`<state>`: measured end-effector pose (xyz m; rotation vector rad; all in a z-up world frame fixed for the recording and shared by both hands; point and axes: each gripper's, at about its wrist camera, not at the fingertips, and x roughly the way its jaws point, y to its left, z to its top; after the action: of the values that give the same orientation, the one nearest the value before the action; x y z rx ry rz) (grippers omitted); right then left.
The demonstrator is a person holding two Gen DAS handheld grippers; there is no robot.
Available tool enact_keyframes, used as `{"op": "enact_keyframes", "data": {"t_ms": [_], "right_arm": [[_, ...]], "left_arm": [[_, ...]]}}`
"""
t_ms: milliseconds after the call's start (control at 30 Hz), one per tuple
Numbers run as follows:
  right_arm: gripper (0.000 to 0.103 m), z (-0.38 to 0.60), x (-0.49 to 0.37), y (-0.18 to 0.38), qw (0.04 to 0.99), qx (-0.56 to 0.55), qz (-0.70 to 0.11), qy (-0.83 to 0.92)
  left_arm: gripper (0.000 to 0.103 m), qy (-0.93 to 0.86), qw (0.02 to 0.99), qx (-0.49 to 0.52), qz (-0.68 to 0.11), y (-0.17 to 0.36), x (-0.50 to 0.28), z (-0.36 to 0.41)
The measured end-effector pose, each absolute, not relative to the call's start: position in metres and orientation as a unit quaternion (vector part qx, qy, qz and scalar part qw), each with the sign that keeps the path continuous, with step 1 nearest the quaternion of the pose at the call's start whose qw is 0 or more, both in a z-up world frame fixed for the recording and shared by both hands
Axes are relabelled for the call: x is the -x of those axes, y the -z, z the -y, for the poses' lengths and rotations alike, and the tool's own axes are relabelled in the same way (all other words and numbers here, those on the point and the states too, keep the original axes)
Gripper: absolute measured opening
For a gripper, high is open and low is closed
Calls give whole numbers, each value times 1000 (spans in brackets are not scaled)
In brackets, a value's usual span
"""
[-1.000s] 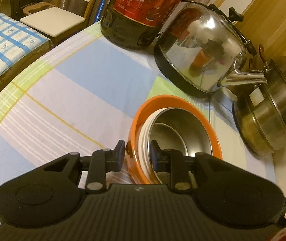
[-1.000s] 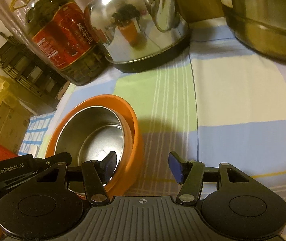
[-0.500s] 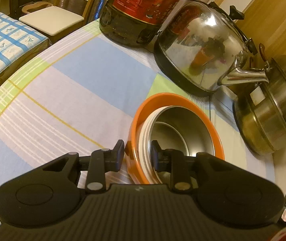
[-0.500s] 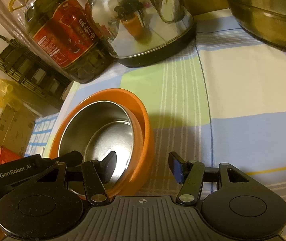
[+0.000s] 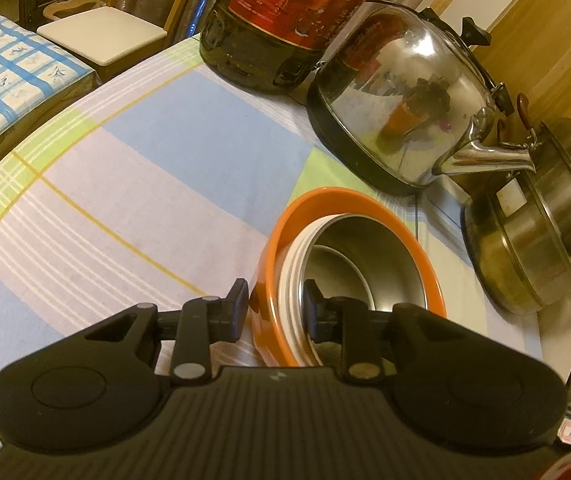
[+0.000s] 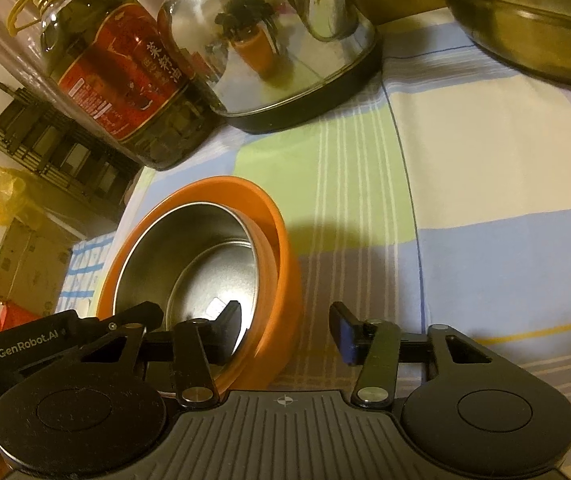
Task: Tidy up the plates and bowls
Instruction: 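Close both tools on the rim of the orange bowl stack, then lift the orange bowl stack with both tools and carry it toward the pink bowls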
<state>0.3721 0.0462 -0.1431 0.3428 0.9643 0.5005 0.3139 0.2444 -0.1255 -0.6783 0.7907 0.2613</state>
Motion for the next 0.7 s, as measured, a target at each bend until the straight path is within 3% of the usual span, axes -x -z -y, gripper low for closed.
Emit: {"op": "enact_keyframes", "data": {"t_ms": [200, 700], "right_arm": [[36, -47, -371, 141, 842, -164, -453, -242], [32, -50, -366, 138, 848, -156, -449, -235]], "left_arm": [[25, -125, 860, 319, -379, 125, -315, -244], [24, -127, 861, 314, -379, 121, -314, -240]]}}
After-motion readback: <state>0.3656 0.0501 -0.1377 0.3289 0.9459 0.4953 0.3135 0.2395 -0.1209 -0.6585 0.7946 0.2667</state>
